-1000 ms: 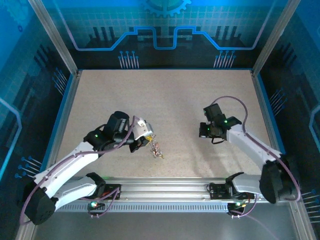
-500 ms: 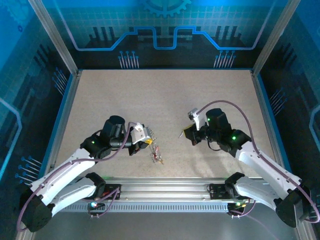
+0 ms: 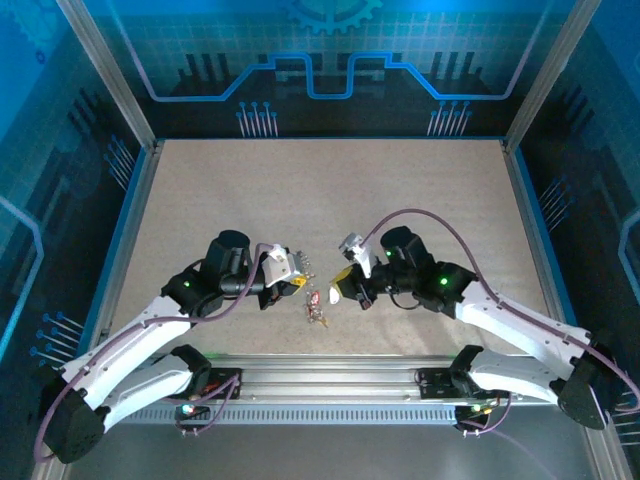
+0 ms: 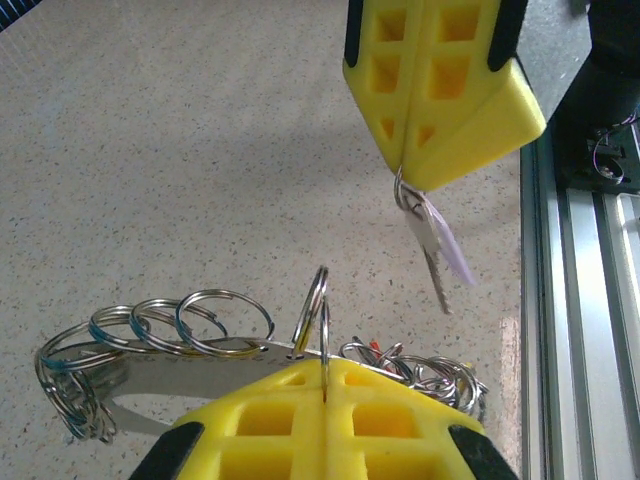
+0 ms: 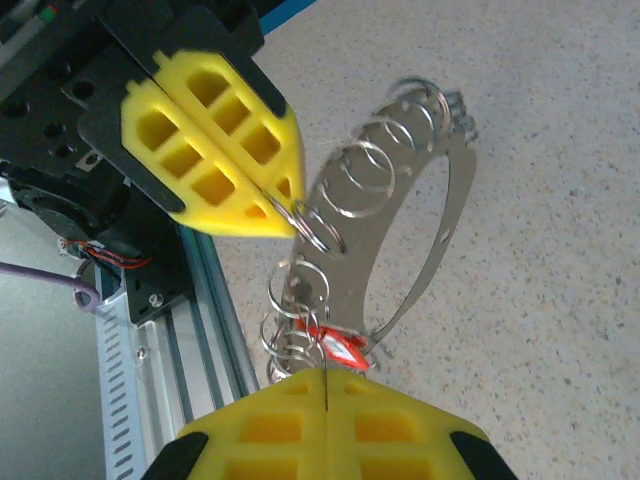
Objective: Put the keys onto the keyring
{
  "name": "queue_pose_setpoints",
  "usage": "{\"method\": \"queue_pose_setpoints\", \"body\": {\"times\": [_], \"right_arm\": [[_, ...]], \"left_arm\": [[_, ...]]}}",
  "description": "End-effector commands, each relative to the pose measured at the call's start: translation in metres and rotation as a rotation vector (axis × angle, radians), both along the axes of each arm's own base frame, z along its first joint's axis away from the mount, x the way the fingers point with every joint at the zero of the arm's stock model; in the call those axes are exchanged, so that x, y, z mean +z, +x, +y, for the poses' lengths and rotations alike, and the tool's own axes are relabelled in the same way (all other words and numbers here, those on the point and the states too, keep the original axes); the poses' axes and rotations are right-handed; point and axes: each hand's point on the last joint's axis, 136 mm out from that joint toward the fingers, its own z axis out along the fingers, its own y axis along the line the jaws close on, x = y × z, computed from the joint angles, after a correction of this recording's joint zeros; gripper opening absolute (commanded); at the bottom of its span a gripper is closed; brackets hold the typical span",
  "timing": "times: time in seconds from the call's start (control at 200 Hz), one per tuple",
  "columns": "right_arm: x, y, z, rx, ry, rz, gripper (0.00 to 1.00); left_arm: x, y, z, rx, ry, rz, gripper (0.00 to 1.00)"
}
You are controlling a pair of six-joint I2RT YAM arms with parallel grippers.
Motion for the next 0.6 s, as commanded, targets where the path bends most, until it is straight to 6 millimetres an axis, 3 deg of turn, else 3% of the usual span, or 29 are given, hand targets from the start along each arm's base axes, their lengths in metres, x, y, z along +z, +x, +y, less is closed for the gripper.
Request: {"method": "queue_pose_setpoints", "body": {"times": [0.0,0.16,0.595], "right_arm": [[0.023,0.011,0.013,-0.024,0.045,-0.074,0.0],[0.023,0.01,0.028,-0.02,0.038,-0.125,0.0],[0.019,0.019,0.029,-0.063,0.023,-0.145,0.0]], "left_arm": [[0.014,0.0,-0.005,-0.013,-0.058,-0.004,0.0],[0.017,0.001,-0.008,0.003,-0.078,0.064,0.0],[0.022,0.004,-0.019,0.023,-0.114,0.232,0.0]]}}
